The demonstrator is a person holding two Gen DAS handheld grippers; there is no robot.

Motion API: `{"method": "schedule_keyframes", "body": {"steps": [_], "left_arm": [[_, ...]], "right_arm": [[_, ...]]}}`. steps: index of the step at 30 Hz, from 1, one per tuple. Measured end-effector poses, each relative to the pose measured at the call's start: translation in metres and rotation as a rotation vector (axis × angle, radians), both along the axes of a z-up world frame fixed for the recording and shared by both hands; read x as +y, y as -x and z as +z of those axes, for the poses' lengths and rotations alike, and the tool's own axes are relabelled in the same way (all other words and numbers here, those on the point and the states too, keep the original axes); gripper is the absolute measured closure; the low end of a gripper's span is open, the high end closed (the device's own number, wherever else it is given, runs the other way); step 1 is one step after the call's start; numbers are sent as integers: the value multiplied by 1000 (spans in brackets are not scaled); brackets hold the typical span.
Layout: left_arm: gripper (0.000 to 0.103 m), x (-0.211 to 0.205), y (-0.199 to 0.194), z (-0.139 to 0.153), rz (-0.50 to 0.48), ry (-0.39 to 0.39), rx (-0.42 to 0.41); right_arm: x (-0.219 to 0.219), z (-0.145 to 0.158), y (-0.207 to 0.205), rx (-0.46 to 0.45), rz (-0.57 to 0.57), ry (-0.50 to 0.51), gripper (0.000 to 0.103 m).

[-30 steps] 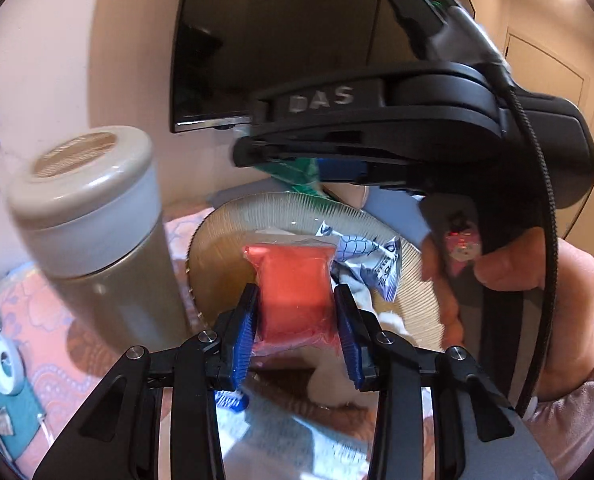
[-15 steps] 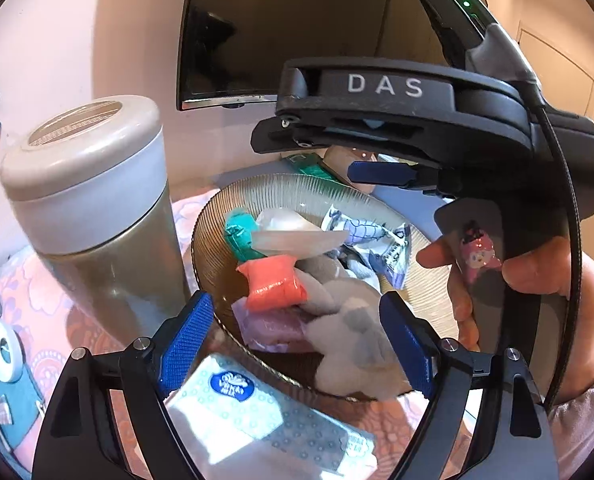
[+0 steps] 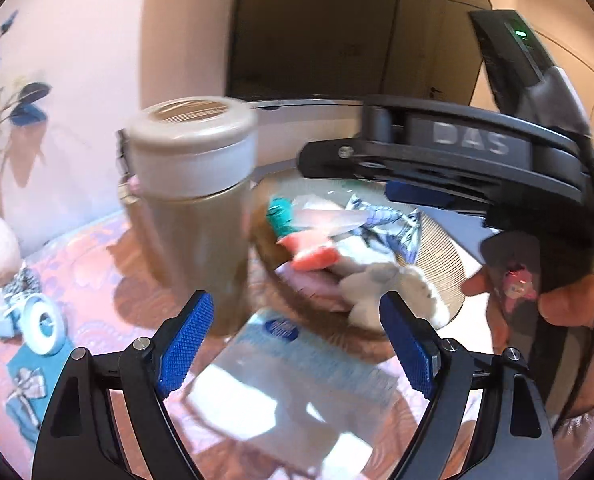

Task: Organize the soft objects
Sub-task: 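Move both open tools back over the desk items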

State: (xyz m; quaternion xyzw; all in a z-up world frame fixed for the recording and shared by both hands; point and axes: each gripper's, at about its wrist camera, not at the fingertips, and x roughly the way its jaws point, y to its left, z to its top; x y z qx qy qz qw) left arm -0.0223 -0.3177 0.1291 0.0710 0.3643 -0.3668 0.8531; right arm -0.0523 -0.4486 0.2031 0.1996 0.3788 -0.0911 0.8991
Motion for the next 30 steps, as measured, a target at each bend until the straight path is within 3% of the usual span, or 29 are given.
{"method": "schedule_keyframes", "body": {"steps": [9, 18, 26, 30], "left_arm": [[19, 66, -1, -6, 119, -63, -10], [19, 163, -31, -35, 305, -87, 65], [19, 248, -58, -72, 472, -88, 159], [19, 271, -64, -91, 498, -65, 212]], "right_arm": [[62, 2, 9, -32, 50, -52, 8], [153, 2, -12, -55, 193, -42, 8], [213, -33, -50, -26, 294, -84, 8], [231, -57, -68, -7, 309, -87, 8]]}}
